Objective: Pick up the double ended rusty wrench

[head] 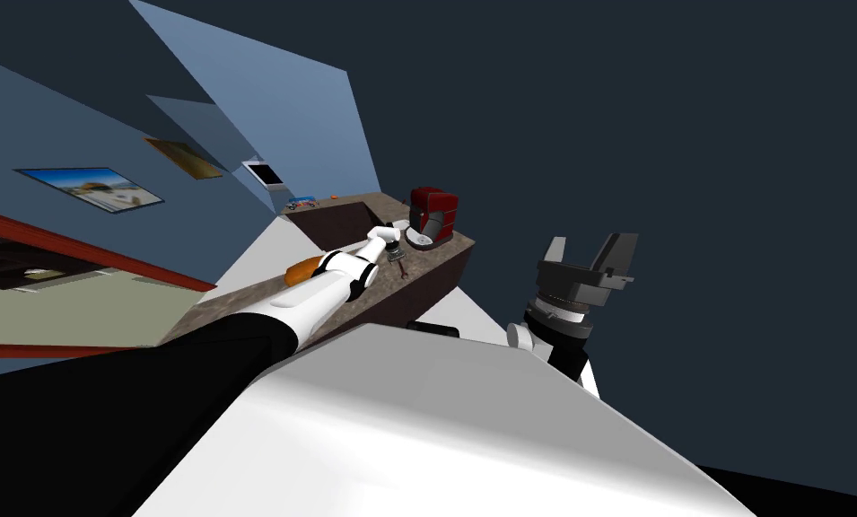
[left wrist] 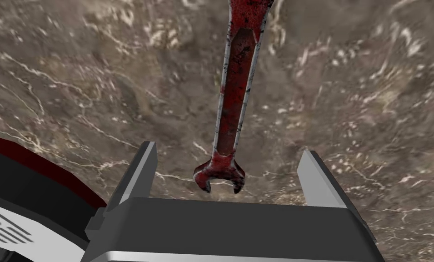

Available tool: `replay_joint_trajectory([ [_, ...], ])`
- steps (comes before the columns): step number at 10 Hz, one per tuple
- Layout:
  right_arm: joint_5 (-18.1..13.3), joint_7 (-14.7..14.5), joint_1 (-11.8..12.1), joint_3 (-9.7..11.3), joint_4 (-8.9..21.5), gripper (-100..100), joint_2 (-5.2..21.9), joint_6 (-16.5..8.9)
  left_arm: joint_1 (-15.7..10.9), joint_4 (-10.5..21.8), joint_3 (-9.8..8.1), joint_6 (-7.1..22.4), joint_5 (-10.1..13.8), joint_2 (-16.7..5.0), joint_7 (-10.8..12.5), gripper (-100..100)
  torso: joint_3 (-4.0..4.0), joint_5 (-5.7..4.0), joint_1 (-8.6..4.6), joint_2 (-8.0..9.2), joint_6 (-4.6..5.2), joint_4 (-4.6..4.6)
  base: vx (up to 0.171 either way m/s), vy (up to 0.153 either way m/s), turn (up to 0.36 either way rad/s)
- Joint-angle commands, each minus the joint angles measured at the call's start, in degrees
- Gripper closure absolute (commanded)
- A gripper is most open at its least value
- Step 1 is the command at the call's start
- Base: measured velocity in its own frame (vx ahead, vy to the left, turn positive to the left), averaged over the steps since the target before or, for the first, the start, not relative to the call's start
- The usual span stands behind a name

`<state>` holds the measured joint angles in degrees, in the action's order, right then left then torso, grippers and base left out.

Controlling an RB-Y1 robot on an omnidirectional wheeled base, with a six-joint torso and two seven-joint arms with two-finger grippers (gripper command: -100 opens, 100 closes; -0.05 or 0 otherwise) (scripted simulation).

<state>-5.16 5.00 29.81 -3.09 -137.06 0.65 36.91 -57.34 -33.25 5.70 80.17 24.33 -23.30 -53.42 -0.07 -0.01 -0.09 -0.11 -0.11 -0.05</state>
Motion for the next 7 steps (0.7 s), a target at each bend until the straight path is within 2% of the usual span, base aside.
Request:
replay_joint_trajectory([
  [1, 0.0, 0.0, 0.0, 0.0, 0.0, 0, 0.0, 0.0, -0.2, 1.2, 0.13, 2.2, 0.0, 0.2, -0.4, -100, 0.0, 0.0, 0.0, 0.0, 0.0, 0.0, 0.015, -0.015, -0.039],
  [3, 0.0, 0.0, 0.0, 0.0, 0.0, 0, 0.0, 0.0, -0.8, 3.9, 0.3, 3.8, 0.0, 0.5, -1.5, -100, 0.05, 0.0, 0.01, 0.08, 0.02, 0.03, 0.007, -0.005, -0.044],
  [6, 0.0, 0.0, 0.0, 0.0, 0.0, 0, 0.0, 0.0, -0.7, 5.3, 0.44, 4.5, 0.0, 0.8, -1.9, -100, 0.09, 0.01, 0.07, 0.15, 0.01, 0.04, -0.004, 0.004, -0.013],
  [7, 0.0, 0.0, 0.0, 0.0, 0.0, 0, 0.0, 0.0, -0.4, 3.8, 0.38, 5.0, 0.0, 0.6, -1.5, -100, 0.1, 0.02, 0.09, 0.17, 0.01, 0.05, 0.0, 0.0, 0.0],
])
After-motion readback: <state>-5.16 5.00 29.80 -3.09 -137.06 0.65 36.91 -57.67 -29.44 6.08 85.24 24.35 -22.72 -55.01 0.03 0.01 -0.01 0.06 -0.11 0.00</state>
